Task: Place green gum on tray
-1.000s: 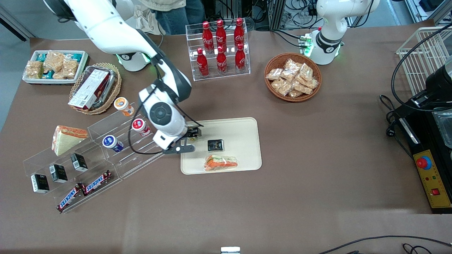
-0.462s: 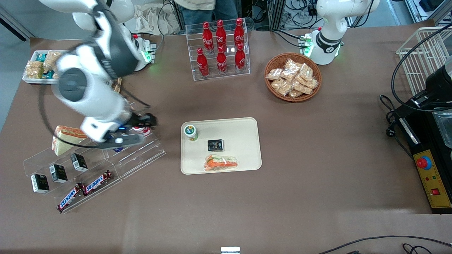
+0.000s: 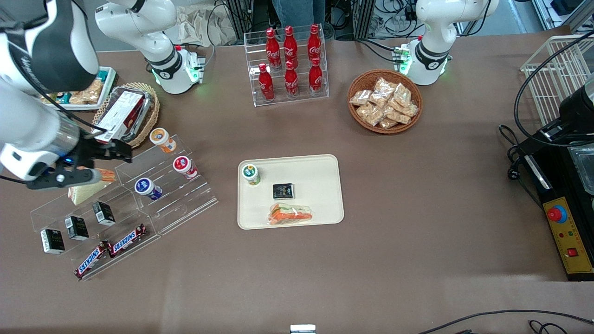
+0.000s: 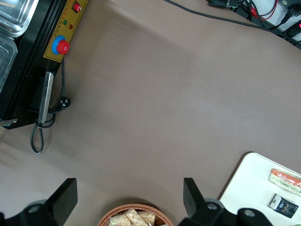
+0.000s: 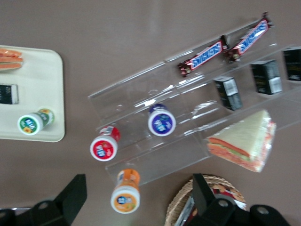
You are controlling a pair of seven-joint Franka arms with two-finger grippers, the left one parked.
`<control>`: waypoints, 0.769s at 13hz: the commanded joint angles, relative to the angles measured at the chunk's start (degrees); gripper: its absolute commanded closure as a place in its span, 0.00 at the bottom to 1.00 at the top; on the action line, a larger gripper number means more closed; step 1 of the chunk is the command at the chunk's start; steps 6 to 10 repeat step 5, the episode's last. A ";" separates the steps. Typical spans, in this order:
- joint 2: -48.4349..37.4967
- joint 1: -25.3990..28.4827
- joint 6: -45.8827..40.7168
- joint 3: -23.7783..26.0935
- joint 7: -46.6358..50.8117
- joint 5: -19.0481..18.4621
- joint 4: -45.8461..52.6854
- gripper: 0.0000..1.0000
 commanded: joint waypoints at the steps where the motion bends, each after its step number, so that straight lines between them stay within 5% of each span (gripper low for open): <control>1: -2.09 -3.33 1.29 0.08 -2.48 0.58 -0.07 0.00; 10: -2.27 -5.45 6.49 -0.10 -4.60 2.26 -0.87 0.00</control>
